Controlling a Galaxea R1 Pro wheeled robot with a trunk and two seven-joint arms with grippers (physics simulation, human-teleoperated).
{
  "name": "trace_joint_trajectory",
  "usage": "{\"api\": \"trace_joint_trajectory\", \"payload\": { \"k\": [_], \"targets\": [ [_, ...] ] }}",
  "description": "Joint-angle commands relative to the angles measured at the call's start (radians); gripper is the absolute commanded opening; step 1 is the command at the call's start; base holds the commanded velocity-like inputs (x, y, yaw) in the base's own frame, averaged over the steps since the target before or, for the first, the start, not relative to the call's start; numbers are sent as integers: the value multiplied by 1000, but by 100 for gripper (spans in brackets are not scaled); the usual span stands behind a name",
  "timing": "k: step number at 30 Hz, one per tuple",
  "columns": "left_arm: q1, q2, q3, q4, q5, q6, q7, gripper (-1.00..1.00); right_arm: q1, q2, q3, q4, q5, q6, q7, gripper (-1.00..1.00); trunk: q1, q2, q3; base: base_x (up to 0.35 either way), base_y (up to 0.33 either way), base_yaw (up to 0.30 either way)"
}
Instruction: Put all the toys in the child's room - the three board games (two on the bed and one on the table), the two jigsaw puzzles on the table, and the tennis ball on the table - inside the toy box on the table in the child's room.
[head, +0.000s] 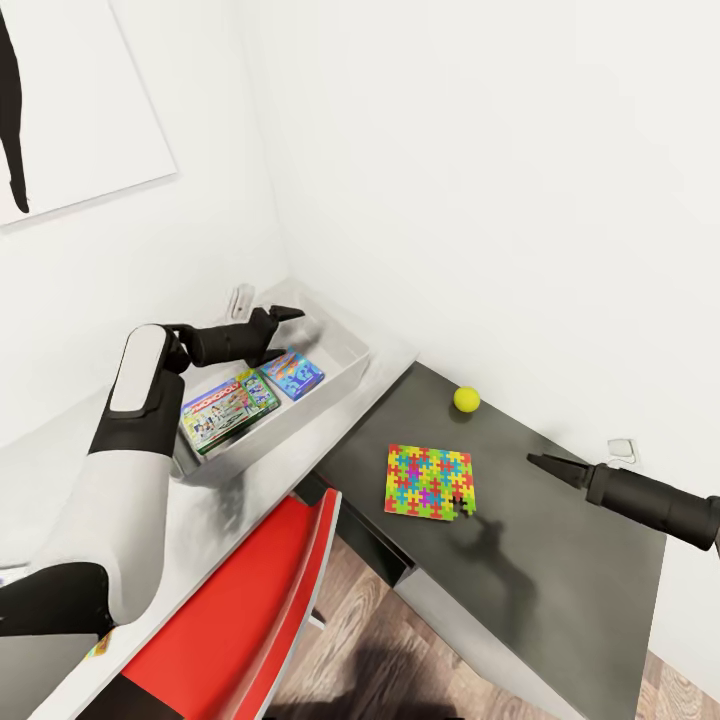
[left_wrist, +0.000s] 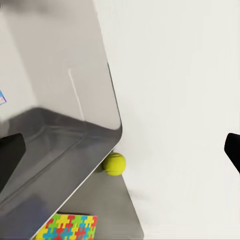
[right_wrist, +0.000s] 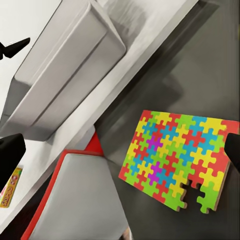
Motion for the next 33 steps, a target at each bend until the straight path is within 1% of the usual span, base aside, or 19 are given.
{"api": "trace_joint_trajectory", "payload": {
  "k": [1,8,10,11,14,15,18,20,26,33],
  "targets": [
    [-1,0,1,0,11,3,10,100,-1,0,-1,0,2,4,4,100,0,-1,-1,0,0,23],
    [10,-6,0,-4,9,4,-6,100,-2,-1,-1,0,1,14,-3,100,0,-1,-1,-11,0,75],
    [12,-7,0,-7,8,6,-25,100,-2,-1,-1,0,1,20,-5,100,0,-1,-1,-98,0,168],
    [12,-7,0,-7,8,6,-25,100,-2,-1,-1,0,1,20,-5,100,0,-1,-1,-122,0,181],
    [13,-8,0,-19,8,14,-58,100,-3,-1,-1,0,1,26,-6,100,0,-1,-1,-191,0,159],
    [13,-8,0,-19,8,14,-58,100,-3,-1,-1,0,1,26,-6,100,0,-1,-1,-219,0,131],
    [13,-8,0,-27,7,23,-90,100,-3,-2,-1,0,1,29,-6,100,0,-1,-1,-236,0,85],
    [13,-8,0,-29,7,25,-99,100,-3,-3,-1,0,1,29,-7,100,0,-1,-1,-209,0,60],
    [12,-7,0,-34,7,29,-119,100,-3,-5,-1,0,1,31,-7,100,0,-1,2,-128,0,36],
    [9,-7,-1,-37,7,31,-127,100,-4,-6,-1,0,1,32,-7,100,0,-1,11,-52,0,15]
  ]
}}
